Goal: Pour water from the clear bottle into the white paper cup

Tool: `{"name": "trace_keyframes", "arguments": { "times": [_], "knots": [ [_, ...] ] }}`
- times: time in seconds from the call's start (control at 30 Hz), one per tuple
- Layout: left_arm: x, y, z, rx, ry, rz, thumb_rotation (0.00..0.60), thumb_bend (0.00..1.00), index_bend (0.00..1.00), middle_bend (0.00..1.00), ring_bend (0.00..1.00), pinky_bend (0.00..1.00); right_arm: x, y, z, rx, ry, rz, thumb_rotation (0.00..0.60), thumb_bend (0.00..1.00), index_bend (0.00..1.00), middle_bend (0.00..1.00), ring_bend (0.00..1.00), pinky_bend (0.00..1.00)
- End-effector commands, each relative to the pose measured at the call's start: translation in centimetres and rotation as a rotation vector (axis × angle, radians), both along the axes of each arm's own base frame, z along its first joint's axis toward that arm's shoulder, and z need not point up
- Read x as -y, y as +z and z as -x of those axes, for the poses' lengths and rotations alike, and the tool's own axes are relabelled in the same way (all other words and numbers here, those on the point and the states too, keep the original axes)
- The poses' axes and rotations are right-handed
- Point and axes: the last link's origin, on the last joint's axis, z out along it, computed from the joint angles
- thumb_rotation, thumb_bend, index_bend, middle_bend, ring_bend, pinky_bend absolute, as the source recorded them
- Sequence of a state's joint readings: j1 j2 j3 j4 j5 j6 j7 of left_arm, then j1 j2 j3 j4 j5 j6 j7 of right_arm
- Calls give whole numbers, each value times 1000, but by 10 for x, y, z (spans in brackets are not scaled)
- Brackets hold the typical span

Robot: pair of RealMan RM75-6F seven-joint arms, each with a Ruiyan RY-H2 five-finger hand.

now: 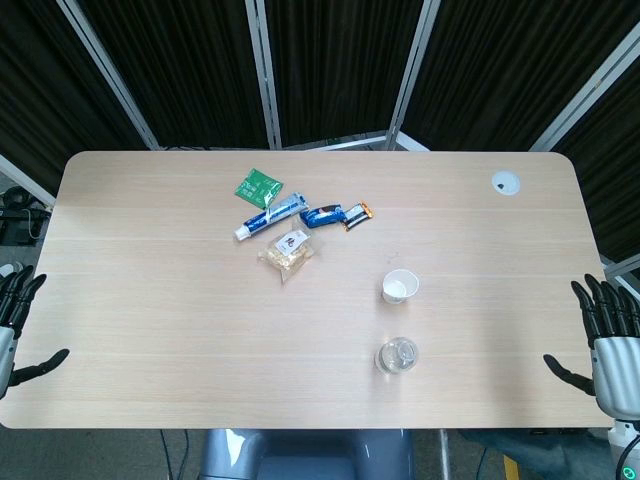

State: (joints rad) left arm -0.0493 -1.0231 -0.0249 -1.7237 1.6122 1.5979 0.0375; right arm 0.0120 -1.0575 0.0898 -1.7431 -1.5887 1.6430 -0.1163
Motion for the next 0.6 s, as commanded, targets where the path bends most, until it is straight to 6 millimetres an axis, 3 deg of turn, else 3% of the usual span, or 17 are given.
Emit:
{"name": "trace_keyframes", "arguments": {
  "times": [0.03,0.37,0.6],
  "knots": [
    [0,0,0,2,1,-2,600,0,0,0,0,0,0,0,0,-5,-6,-5,600,0,0,0,0,0],
    [-1,0,2,7,7,-2,600,0,0,0,0,0,6,-9,9,88,-75,-165,600,0,0,0,0,0],
    [-10,-6,5,-8,34,10,600,0,0,0,0,0,25,-10,56,246,-124,-480,600,0,0,0,0,12]
  ]
}}
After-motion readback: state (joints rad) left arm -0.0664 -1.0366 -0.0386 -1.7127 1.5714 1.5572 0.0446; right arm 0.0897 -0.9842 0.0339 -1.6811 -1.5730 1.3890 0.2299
